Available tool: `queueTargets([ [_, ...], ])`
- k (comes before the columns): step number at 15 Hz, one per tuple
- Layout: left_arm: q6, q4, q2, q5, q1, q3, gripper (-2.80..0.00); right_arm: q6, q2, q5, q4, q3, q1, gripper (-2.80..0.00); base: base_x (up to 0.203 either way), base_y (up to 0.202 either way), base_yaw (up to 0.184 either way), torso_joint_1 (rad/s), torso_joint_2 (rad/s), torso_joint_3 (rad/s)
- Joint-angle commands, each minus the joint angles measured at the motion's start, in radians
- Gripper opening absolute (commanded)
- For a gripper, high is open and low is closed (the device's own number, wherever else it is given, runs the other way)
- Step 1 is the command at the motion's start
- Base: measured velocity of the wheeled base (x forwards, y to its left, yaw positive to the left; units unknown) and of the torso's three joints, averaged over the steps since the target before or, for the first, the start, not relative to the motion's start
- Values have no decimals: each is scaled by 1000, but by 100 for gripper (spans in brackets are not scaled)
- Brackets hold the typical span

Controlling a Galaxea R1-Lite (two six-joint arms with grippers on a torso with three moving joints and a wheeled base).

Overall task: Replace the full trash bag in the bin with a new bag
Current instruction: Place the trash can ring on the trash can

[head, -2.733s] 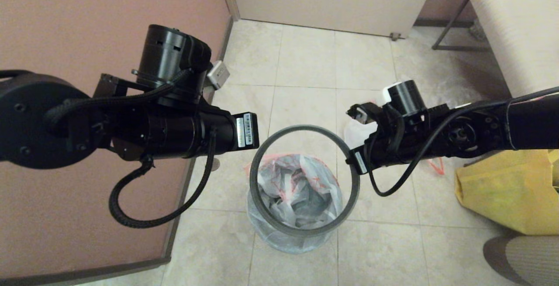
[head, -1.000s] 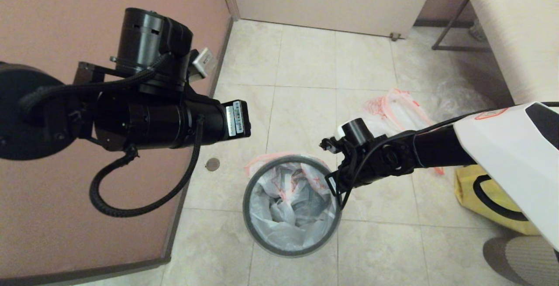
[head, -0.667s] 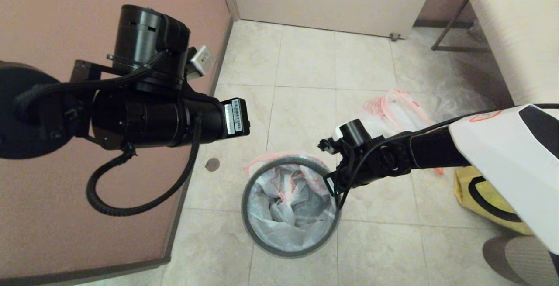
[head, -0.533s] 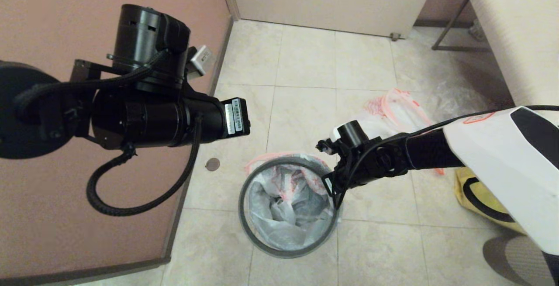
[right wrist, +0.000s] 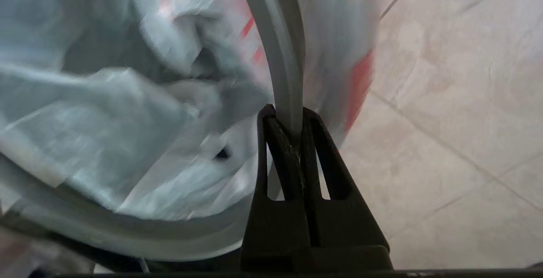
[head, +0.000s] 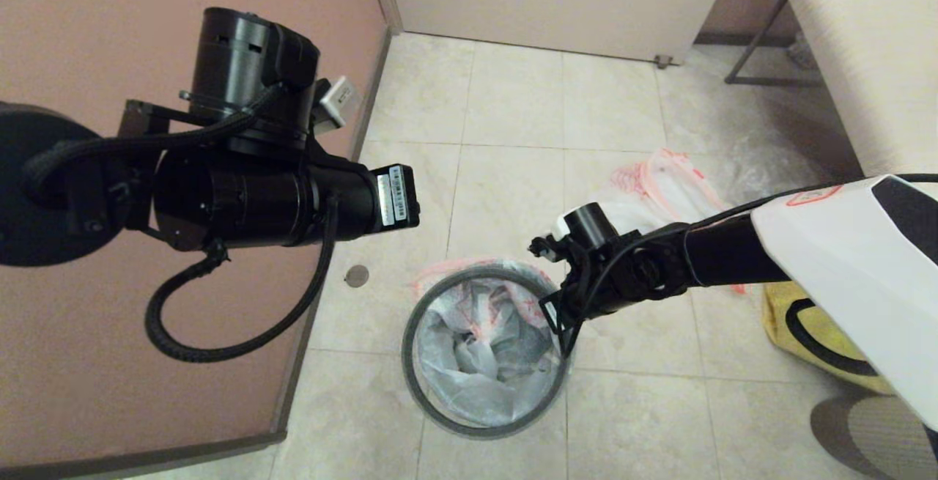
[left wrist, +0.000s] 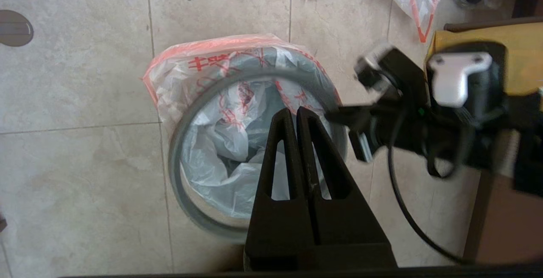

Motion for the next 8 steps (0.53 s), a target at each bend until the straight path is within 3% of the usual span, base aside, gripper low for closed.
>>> queueTargets([
  [1, -3, 1, -4, 1, -1, 0, -280, 0, -53, 1, -1, 37, 16, -280, 0, 0, 0, 0, 0, 0],
  [8, -3, -1, -4, 0, 0, -1, -280, -7, 5, -15, -13, -25, -39, -280, 0, 0, 0, 0, 0, 0],
])
